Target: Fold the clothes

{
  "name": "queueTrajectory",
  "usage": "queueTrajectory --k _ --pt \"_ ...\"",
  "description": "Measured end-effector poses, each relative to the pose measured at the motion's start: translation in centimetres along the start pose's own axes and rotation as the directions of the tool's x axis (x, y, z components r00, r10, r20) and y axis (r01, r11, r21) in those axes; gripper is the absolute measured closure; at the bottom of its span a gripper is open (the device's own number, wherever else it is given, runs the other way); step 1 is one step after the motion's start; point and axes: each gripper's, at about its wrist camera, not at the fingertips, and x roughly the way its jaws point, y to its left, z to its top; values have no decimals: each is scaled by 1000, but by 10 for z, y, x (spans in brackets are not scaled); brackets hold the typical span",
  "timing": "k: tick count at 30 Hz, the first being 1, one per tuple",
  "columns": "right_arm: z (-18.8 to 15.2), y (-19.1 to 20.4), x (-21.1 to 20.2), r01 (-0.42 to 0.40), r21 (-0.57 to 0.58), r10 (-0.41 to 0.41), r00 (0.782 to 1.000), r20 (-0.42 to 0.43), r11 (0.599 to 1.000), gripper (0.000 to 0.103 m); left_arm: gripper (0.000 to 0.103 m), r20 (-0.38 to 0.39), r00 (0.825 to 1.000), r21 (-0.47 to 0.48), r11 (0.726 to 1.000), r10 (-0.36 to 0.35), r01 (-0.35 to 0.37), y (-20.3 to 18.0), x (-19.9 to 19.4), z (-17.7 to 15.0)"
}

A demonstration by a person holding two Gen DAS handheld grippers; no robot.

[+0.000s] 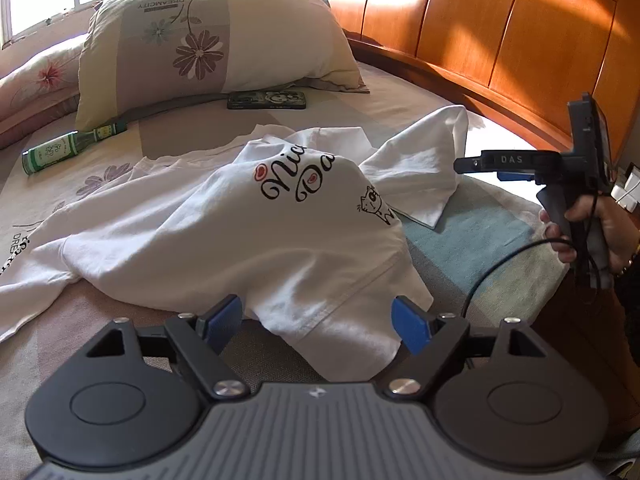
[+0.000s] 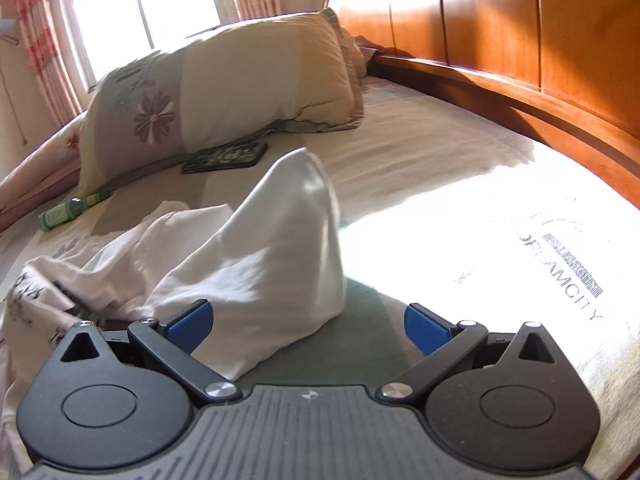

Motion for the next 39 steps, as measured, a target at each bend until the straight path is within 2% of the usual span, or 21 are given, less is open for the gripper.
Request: queueTrajectory --k 4,9,17,22,24,26,27,31,36,39 --pt "16 -24 25 100 86 -99 995 -12 991 0 19 -10 1000 -10 1000 17 -17 4 0 -4" --pt "14 -16 52 183 14 -182 982 -52 983 0 18 -25 999 -20 999 29 -29 8 6 -5" --pt "23 -11 75 281 -71 -284 958 -35 957 0 18 -44 999 -15 1000 20 -20 7 12 -6" --pt "38 -47 62 439 -27 -439 898 -18 898 0 18 -43 999 -9 1000 15 -15 8 9 -8" --pt "42 -61 55 482 -49 -483 875 -11 875 0 18 -45 999 -17 1000 19 -20 9 10 -8" --pt "47 -74 49 542 -69 -543 840 7 837 0 18 -46 999 -20 1000 19 -20 9 10 -7" --pt "49 -79 45 552 -67 -553 833 6 831 0 18 -45 999 -19 1000 16 -17 8 10 -6" --pt "49 -74 30 526 -87 -529 848 -13 846 0 18 -38 999 -7 1000 -2 2 2 10 -5" --pt "29 -36 9 347 -137 -352 936 -21 928 0 18 -39 999 5 1000 0 0 -2 7 -6" --pt "12 -10 2 240 -193 -254 966 -49 951 0 18 -37 999 3 1000 7 -6 -1 4 -7"
